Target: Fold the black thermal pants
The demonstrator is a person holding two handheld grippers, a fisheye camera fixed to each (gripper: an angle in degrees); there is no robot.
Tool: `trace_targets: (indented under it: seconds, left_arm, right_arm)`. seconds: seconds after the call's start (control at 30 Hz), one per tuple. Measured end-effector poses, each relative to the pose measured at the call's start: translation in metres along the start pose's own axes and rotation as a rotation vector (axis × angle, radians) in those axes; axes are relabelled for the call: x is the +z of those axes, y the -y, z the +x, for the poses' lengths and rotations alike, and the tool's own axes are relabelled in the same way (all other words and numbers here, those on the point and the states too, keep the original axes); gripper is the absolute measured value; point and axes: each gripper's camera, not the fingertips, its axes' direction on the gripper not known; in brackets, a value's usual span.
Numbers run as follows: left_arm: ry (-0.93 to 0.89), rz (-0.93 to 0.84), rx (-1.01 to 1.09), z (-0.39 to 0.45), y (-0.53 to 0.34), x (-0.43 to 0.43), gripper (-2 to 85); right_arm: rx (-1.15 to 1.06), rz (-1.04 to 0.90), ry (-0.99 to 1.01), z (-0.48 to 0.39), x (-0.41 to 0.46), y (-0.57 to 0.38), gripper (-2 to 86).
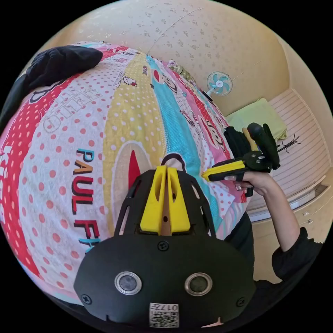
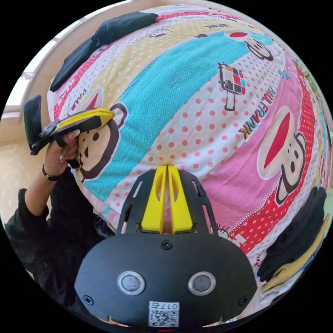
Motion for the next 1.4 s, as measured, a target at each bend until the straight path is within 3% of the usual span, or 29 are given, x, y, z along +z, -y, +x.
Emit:
trace_targets:
  seconds: [0.23,0.37,0.5,0.6,0.67,0.8,0.97,1.03,1.1,1.23,1.27,1.33,1.4]
  left_arm:
    - [0.255,-0.027,0.094,0.059,-0.005,0.047,-1.0]
    - [0.354,-0.025,0.141,0.086,-0.011,0.069,-0.9]
    - [0.286,-0.022,0.111,0.081,-0.011,0.076,-0.8]
    - [0.158,-0.011,0.055,0.067,-0.01,0.073,-0.5]
    - [0.045,-0.052,0.041,0.057,-0.003,0.072,0.4]
    - [0.08,-0.032,0.158,0.055,0.016,0.046,5.4]
    - [0.432,0.398,0.057,0.012,0.075,-0.057,12.3]
    - [0.588,0.472,0.048,0.0,0.104,-0.072,13.7]
    - [0.647,0.437,0.021,-0.02,0.139,-0.068,13.9]
    - [0.443,0.012,-0.036,-0.073,0.219,0.01,8.0]
    - [0.521,-0.06,-0.064,-0.074,0.229,0.031,7.4]
    - [0.612,0.018,-0.079,-0.062,0.231,0.037,3.0]
    - [0.578,0.081,-0.14,-0.057,0.231,0.036,0.9]
  right_arm:
    - [-0.002,0.1,-0.125,0.01,0.051,-0.045,0.5]
    - [0.05,0.257,-0.108,0.032,0.077,-0.092,0.6]
    - [-0.013,0.39,-0.286,0.021,0.102,-0.137,0.6]
    - [-0.06,0.401,-0.51,0.003,0.127,-0.155,0.5]
    - [-0.067,0.397,-0.549,0.008,0.135,-0.164,0.5]
    - [-0.042,0.404,-0.405,0.051,0.13,-0.188,0.5]
    - [-0.038,0.409,-0.332,0.087,0.129,-0.213,0.6]
    - [-0.04,0.408,-0.331,0.097,0.129,-0.22,0.6]
    - [-0.039,0.41,-0.317,0.112,0.127,-0.231,0.6]
    - [-0.012,0.415,-0.173,0.153,0.116,-0.247,0.5]
    - [0.003,0.418,-0.102,0.17,0.112,-0.253,0.5]
    - [0.024,0.418,-0.02,0.192,0.107,-0.26,0.5]
    - [0.031,0.418,0.009,0.207,0.102,-0.27,0.4]
